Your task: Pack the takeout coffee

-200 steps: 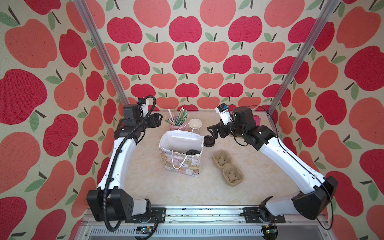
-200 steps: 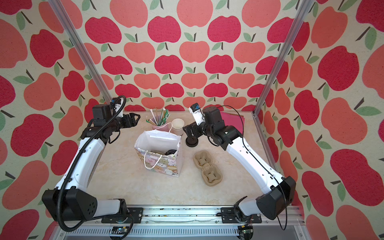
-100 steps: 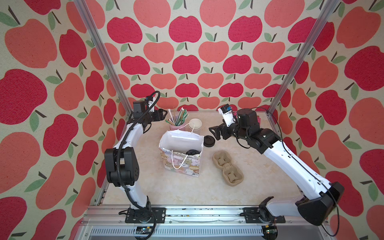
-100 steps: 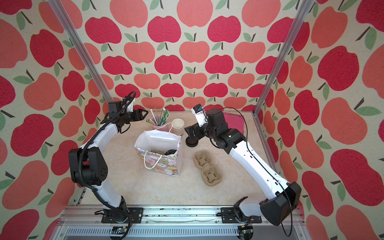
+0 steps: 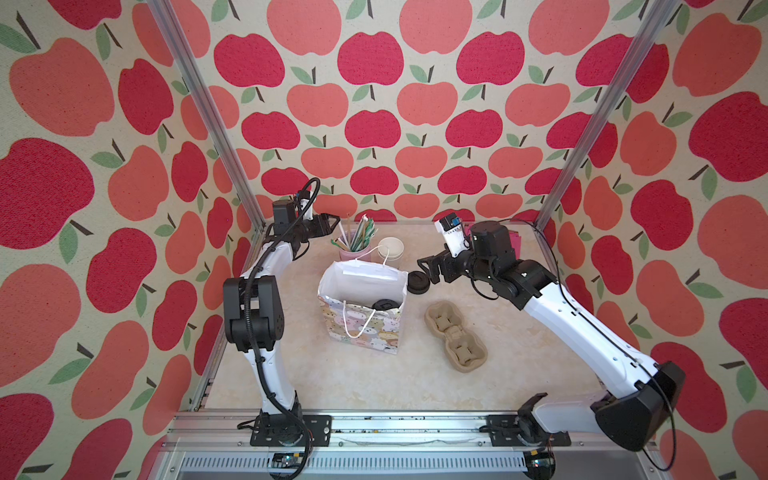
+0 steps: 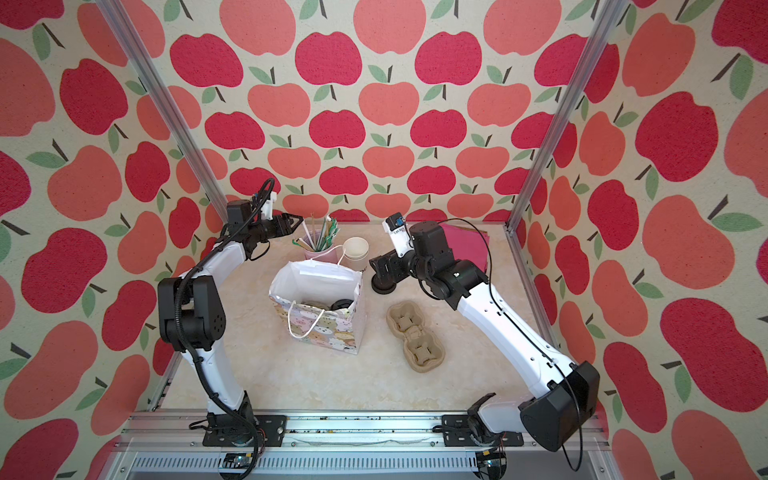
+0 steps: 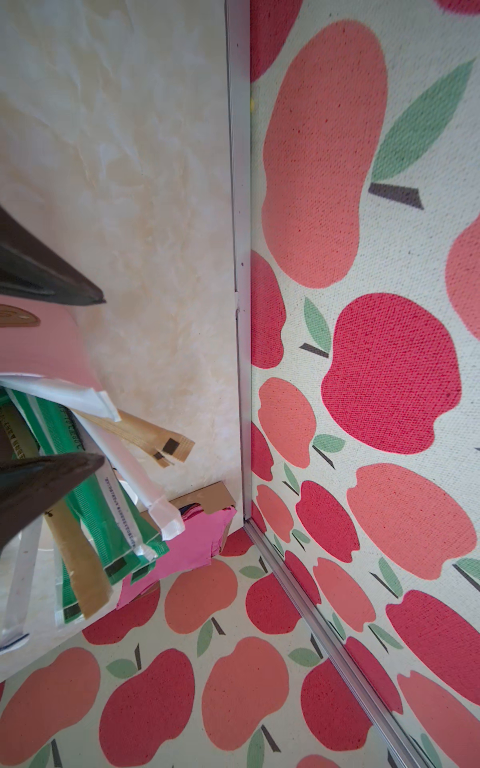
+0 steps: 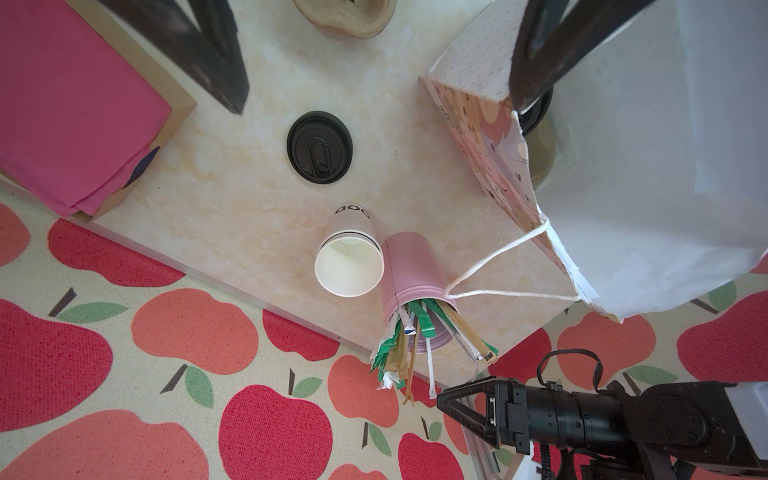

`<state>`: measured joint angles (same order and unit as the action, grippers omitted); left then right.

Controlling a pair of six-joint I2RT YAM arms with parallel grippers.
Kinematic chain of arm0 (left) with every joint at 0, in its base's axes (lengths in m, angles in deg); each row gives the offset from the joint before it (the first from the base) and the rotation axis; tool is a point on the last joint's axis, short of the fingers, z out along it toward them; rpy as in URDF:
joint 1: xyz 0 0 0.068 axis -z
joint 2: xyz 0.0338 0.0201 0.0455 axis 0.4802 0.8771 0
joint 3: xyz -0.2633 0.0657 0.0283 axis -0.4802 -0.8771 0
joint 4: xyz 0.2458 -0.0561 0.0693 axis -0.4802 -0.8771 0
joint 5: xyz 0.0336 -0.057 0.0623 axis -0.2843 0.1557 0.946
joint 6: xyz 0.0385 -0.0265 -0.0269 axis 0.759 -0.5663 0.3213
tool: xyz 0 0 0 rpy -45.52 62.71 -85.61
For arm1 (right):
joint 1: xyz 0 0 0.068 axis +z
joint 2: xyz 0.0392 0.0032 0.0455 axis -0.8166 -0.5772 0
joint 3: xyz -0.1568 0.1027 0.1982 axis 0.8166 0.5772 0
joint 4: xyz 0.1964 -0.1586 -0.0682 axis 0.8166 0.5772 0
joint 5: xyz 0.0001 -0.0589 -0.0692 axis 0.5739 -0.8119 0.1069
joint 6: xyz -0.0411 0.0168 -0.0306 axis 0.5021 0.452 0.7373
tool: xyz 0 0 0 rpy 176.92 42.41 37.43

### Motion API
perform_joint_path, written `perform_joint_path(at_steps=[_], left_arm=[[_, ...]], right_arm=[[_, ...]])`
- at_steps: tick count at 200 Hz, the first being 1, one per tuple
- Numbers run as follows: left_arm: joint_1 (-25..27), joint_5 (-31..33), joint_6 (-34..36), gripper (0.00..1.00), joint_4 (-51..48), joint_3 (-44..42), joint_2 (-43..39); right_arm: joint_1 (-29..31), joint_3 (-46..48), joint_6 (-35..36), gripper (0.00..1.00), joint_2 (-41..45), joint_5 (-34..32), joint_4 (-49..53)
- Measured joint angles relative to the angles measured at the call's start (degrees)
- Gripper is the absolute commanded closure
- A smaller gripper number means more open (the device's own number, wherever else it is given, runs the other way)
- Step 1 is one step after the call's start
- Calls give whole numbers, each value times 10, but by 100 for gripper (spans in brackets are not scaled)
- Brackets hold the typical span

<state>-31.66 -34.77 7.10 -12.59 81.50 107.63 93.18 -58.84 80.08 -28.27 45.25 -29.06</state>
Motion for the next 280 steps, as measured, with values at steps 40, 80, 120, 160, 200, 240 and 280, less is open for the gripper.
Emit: perform_joint_path(at_steps=[40, 80, 120, 160, 200, 240, 280], left_arm=[[0, -20, -19, 64, 10, 26, 37], [4, -32, -36, 90, 17, 28, 47], [6, -31, -42, 100, 20, 29, 44], [6, -17, -30, 100, 12, 29, -3], [9, 2, 6, 100, -5, 29, -87], [26, 35, 62, 100, -60, 42, -152], [60, 84, 110, 100, -117, 58, -226]], right_arm=[[0, 7, 0, 1, 0, 0, -5], [0, 24, -3, 1, 1, 0, -4], [0, 26, -4, 1, 1, 0, -4], [0, 26, -4, 1, 1, 0, -4], [0, 30, -4, 1, 2, 0, -4], [0, 37, -4, 1, 6, 0, -5], [0, 38, -4, 1, 8, 0, -5]])
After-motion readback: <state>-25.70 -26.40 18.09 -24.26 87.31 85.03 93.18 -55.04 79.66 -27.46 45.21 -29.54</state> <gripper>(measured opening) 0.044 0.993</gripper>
